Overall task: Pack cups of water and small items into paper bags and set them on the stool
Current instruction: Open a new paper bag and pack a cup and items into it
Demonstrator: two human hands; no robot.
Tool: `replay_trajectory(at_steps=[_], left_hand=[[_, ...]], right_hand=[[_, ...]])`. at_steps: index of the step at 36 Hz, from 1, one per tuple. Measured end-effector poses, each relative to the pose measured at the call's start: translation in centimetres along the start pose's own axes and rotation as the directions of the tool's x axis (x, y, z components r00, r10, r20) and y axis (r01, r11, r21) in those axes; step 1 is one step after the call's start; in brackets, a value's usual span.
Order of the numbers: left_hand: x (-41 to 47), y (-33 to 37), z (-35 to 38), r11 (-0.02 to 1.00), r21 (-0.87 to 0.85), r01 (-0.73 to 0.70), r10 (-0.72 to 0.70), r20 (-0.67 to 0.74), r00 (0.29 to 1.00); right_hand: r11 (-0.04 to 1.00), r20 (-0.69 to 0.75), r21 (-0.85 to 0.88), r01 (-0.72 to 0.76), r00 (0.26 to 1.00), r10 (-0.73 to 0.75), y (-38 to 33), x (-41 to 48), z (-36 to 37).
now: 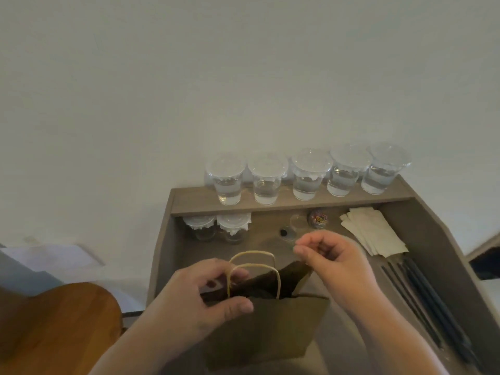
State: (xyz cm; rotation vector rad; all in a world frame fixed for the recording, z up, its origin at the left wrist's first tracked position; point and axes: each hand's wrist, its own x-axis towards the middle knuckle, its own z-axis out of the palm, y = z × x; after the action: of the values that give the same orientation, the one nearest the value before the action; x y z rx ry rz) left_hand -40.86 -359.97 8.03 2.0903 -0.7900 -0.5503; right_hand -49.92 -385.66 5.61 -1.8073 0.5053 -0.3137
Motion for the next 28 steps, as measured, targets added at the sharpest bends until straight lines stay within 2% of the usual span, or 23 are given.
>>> replay_trajectory(at_steps=[5,9,15,19,26,28], left_hand=[[-0.1,-0.7,-1.1,0.986,-0.127,-0.105,0.109,0.023,0.994],[-0.5,-0.9,-1.6,0.935,-0.289,-0.205,0.181,-0.105,0.978],[-1.1,-0.4,-3.0,0.908,-0.199,-0.368,0.290,-0.336,0.896],[-1.5,-0.8,-3.9,0.852,-0.138,-0.505,0.432,-0.360,0.827],[-1.9,-0.1,-4.5,0.773,-0.124,-0.622,0.534,-0.403,0.743],[-2.0,0.2,-4.6,0.778,-0.058,-0.626,0.554,-0.407,0.726]], right_hand=[[0.996,-0.069,0.030,0.088,0.994,-0.086,-4.1,-0.8,0.5],[0.986,-0.071,0.052,0.161,0.985,-0.157,-7.2,-2.5,1.8],[0.952,-0.082,-0.098,0.290,0.951,-0.298,-9.7,-5.9,5.1],[0.939,-0.060,-0.088,0.332,0.939,-0.338,-10.0,-6.9,7.1],[0.893,0.000,-0.185,0.411,0.908,-0.418,-10.6,-7.9,8.1],[0.865,0.000,-0.203,0.458,0.884,-0.468,-10.5,-7.9,8.1]])
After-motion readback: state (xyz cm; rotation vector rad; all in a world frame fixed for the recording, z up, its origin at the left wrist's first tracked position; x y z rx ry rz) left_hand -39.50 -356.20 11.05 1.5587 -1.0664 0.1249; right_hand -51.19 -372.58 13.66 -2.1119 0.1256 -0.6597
